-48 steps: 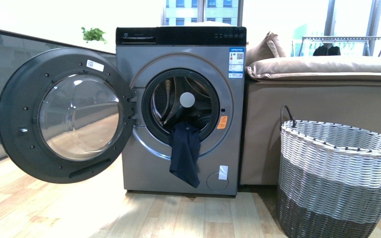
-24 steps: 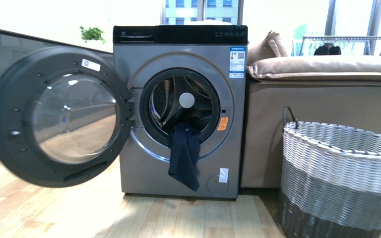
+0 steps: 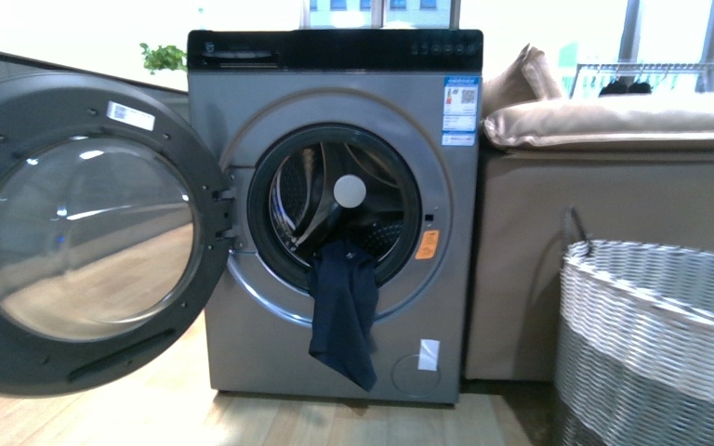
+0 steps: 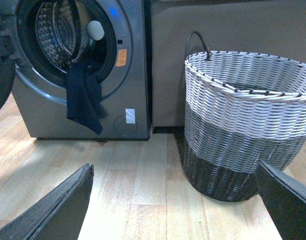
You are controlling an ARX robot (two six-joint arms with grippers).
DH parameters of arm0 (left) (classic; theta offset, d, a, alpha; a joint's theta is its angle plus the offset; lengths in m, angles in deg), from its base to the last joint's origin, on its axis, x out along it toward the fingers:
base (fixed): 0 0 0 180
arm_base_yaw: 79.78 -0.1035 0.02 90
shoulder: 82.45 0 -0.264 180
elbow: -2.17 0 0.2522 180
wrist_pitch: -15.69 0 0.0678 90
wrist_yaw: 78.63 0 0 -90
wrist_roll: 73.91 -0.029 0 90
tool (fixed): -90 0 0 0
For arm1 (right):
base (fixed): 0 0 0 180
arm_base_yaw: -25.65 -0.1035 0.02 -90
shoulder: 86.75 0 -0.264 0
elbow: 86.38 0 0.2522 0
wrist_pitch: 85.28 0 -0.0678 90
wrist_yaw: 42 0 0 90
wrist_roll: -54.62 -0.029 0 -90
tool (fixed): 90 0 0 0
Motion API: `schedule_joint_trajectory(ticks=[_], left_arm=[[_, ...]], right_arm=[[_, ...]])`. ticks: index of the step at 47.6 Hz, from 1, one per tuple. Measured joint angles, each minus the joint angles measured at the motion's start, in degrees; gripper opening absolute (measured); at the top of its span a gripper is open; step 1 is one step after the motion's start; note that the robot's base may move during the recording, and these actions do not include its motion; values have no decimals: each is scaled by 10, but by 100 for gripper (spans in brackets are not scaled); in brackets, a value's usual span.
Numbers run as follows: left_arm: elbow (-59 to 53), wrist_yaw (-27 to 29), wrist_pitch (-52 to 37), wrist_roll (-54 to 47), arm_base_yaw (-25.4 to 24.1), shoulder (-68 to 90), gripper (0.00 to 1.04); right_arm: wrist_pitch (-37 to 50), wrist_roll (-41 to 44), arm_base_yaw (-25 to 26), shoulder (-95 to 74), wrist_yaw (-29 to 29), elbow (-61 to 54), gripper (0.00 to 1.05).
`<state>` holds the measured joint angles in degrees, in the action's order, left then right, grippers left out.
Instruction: Collect clothes from washing machine
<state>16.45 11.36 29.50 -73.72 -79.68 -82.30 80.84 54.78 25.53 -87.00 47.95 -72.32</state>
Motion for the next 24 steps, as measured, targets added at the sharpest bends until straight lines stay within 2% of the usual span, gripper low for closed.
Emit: schedule_joint_trajectory(ticks=[24], left_arm=[[0,1,0,0,0,0,98]], right_arm=[[0,0,0,0,2,0,97]])
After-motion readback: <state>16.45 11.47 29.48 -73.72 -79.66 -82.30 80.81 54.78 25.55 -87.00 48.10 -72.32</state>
